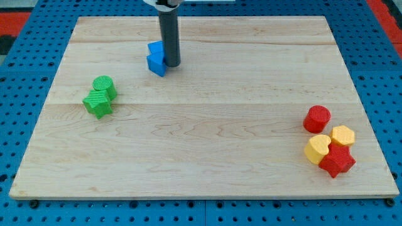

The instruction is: Separate the yellow hexagon along with the yellow heart from the red star

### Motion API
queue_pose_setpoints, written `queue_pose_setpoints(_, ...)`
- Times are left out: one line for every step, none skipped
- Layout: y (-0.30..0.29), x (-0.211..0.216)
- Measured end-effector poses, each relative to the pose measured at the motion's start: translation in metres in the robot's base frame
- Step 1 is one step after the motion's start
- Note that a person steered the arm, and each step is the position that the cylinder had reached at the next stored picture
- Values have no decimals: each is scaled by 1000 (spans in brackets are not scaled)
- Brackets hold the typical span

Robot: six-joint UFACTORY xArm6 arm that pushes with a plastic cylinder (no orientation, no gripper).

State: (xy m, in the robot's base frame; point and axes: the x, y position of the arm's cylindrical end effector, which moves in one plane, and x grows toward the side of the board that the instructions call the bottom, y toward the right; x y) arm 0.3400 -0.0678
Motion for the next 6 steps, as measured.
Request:
queue_pose_setpoints(-1, -7)
queue_pose_setpoints(1, -4)
queue_pose_setpoints(67, -10)
queue_pose_setpoints(176, 4)
queue_pose_setpoints(288, 40)
queue_pose_setpoints(375, 100)
